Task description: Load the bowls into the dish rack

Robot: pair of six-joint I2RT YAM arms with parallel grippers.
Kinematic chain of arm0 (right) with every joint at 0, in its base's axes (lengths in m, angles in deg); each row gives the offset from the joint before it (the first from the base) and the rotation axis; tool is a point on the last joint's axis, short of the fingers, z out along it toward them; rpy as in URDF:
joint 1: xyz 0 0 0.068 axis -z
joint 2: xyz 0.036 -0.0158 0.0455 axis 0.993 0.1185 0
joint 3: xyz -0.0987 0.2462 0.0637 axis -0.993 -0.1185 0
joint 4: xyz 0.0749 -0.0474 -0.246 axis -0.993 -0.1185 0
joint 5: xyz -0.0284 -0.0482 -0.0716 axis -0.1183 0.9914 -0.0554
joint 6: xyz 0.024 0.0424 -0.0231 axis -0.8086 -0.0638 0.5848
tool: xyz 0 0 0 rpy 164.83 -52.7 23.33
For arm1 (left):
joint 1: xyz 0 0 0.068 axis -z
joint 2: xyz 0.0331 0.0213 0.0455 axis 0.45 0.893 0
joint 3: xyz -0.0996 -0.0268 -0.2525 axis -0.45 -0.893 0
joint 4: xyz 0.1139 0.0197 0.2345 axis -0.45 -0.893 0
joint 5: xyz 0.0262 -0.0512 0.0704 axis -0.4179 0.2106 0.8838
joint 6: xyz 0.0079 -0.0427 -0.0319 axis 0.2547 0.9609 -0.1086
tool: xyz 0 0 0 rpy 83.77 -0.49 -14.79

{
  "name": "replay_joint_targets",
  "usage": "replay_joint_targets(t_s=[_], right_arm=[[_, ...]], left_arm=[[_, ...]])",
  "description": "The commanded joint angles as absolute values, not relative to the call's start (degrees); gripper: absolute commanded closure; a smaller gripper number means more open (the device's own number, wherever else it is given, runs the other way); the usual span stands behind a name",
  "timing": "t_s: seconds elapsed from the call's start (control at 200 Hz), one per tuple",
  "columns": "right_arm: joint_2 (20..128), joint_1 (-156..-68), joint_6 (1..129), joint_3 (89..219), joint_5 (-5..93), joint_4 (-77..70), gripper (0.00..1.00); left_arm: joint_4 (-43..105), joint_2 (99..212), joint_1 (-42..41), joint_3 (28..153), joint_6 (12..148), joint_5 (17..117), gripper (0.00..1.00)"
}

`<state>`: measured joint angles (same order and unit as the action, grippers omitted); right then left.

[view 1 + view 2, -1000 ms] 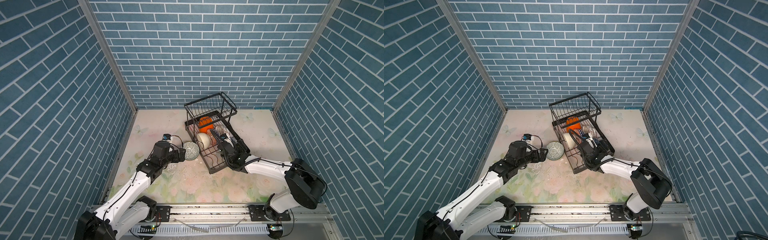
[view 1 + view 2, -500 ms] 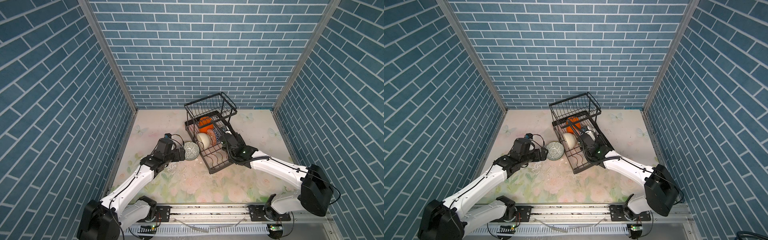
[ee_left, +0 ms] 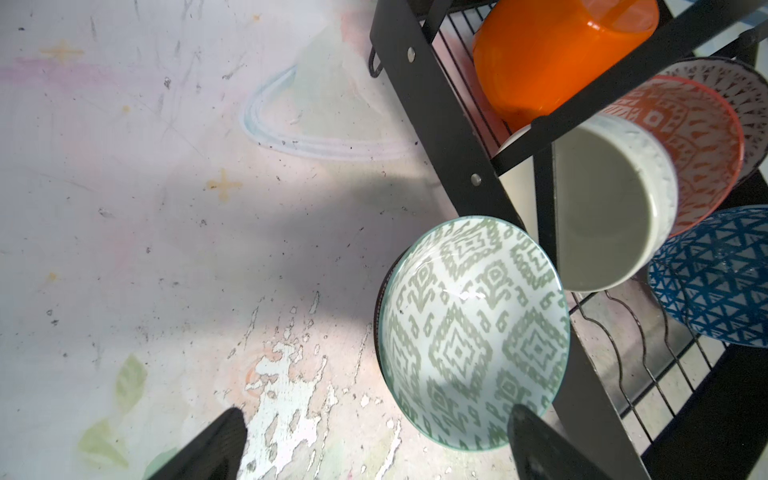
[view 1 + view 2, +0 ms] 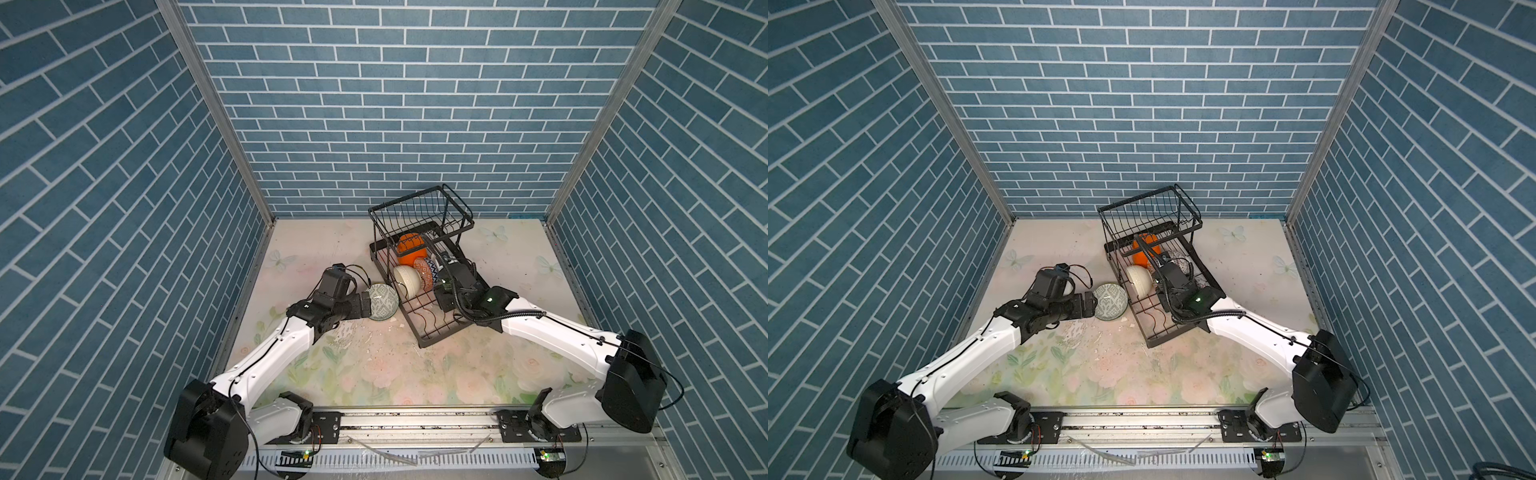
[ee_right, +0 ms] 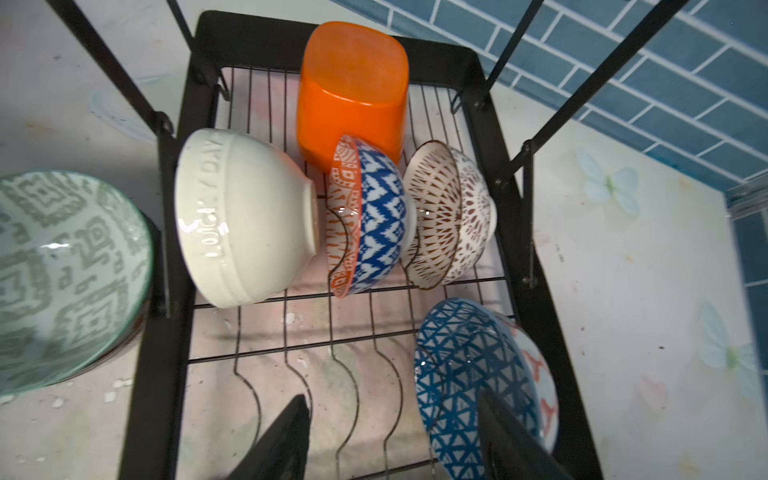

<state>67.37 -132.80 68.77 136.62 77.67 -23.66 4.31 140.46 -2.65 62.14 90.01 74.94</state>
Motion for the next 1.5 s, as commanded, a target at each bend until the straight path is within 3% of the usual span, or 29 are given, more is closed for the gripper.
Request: replay_joint_targets(t_s=[0.0,0.245,0.59,0.92,1.15,1.495], right_arm=[[68.63,-132.97,63.85,139.48,72.67,-24.89,0.36],[69.87,-133.19,61.83,138.19,69.85,-23.99,0.36],[72.45,-134.43,63.43,139.42,68.86,-22.41,0.47],[73.64,-135.02,63.74,140.88,68.73,-22.29,0.52],[73.55,-135.19,63.64,140.36,69.17,-22.41,0.53],[74.01,-135.36,63.64,140.05,69.53,-22.31,0.53]], left_arm=[[1.85,141.61,-3.09,64.18,90.56,75.68,0.0],[-2.4,145.27,-3.09,68.0,89.49,77.42,0.04],[-4.29,152.74,-3.1,74.04,84.53,77.09,0.14],[-3.52,158.38,-3.1,76.06,83.61,77.24,0.34],[-2.13,161.27,-3.1,76.34,84.06,77.6,0.58],[-1.56,162.51,-3.1,76.6,84.09,77.47,0.76]])
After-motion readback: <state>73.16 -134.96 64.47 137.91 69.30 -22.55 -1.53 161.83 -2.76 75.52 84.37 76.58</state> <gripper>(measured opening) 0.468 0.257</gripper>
